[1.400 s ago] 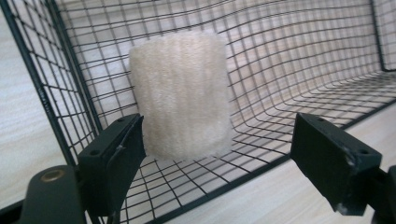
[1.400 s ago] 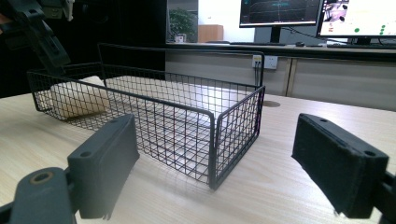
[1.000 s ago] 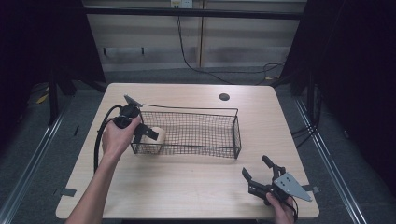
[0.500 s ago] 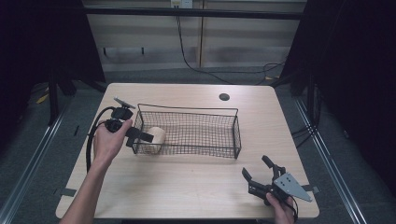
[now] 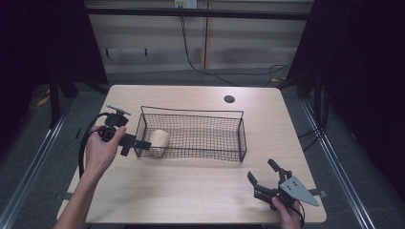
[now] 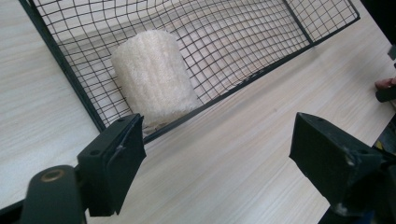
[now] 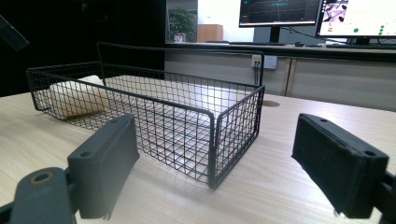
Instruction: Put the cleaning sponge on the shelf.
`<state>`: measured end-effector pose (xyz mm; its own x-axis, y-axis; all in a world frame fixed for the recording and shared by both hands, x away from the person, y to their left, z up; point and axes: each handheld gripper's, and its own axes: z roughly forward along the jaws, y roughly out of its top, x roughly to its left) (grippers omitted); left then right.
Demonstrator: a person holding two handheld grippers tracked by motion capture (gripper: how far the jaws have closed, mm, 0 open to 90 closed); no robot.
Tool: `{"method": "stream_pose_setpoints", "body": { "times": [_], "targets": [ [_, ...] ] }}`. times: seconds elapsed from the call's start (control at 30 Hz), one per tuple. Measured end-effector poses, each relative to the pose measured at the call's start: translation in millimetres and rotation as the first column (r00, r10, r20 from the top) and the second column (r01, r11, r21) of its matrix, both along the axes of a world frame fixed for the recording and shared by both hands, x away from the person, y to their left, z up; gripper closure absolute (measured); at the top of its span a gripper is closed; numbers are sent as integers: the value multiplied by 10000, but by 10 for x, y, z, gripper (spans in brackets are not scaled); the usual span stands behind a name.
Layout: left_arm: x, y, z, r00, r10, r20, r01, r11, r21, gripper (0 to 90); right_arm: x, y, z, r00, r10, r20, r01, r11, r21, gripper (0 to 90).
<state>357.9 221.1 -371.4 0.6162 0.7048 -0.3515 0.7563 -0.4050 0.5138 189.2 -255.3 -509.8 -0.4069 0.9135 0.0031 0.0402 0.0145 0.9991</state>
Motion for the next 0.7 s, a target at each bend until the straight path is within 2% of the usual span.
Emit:
{"method": "stream_pose_setpoints", "body": {
  "times": [0.07, 0.3, 0.7],
  "targets": [
    [-43, 22, 5, 9999, 135, 102, -134, 9998, -120, 174, -3, 1, 0, 10000, -1, -3, 1, 10000, 35, 136],
    [-246, 113, -30, 9979, 420, 492, -415, 9991, -104, 174, -1, 0, 0, 10000, -7, 6, 7, 10000, 4, 135],
    [-447, 215, -106, 9949, 408, 927, -412, 9991, 24, 187, -5, 3, -1, 10000, -31, -28, 31, 10000, 33, 135]
  ]
}}
